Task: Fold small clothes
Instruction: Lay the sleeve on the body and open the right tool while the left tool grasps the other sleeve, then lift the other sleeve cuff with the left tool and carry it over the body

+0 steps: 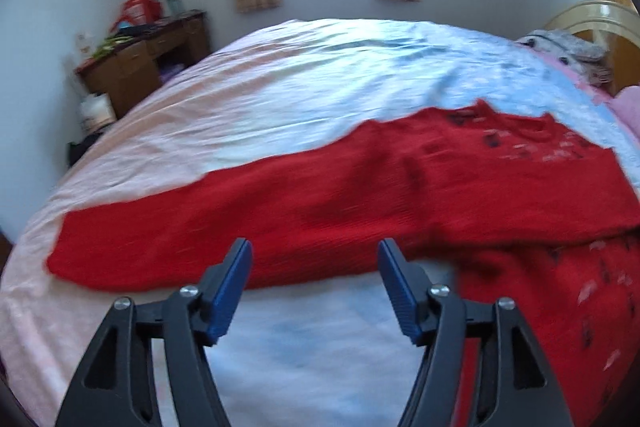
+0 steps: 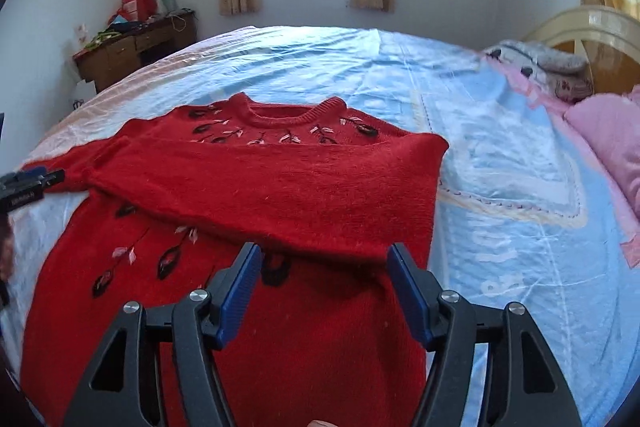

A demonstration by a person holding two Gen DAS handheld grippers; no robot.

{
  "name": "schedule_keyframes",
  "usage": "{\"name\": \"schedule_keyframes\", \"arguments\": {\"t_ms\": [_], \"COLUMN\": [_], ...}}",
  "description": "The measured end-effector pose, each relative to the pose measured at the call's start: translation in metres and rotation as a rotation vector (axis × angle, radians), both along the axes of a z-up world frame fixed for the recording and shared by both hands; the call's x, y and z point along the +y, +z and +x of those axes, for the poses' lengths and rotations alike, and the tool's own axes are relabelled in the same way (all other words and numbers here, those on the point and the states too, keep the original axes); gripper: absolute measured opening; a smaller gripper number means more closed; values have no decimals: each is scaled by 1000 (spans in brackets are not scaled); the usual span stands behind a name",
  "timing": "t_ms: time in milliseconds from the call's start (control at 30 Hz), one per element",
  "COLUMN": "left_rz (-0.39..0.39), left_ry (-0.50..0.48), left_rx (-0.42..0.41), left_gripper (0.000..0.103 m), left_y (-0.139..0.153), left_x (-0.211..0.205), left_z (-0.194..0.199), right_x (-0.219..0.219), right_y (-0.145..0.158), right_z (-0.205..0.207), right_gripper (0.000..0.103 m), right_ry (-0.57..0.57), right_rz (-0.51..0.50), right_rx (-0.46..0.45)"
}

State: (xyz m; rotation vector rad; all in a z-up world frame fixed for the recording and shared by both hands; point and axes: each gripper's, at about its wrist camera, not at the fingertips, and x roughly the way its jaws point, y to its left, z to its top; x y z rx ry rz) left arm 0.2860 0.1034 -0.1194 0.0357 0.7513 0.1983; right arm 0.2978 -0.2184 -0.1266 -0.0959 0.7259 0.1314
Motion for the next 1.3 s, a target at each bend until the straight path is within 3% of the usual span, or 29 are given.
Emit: {"name": "schedule_keyframes", "arguments": {"t_ms": [167,400,600,700,900,967,1000,1033,1300], "left_rz": [27,7,-109,-151,-134,-119,-112,-108,-100], "left_ry": [194,430,571,585,602,584,579,570,525], "left_rx": [26,24,9,-3,12,20,19,19,-21], "left_gripper": [69,69,69,68,64,44,23,19,16], "left_y": [-8,-11,-17,-19,-25,-25,-24,-22,-3], "left_x": [73,156,208,217,220,220,219,219,208], "left_z": [-17,-39,-40,-39,-16,-10,-10,-8,-21], "right_x": [3,15,28,32,30,30,31,30,30], "right_y": [-14,-16,-23,-27,-28,-28,-28,-28,-28], "right_z": [-1,-9,-14,-14,-15,-15,-15,-15,-15], "right_gripper": [67,67,67,67,67,67,67,67,67], "right_ry": [0,16,51,58,55,55,55,54,53], "right_rz": [-32,-49,-85,-98,-90,-89,-89,-88,-79], "right_rx": [9,-4,-8,-3,-3,-3,-4,-3,-1]}}
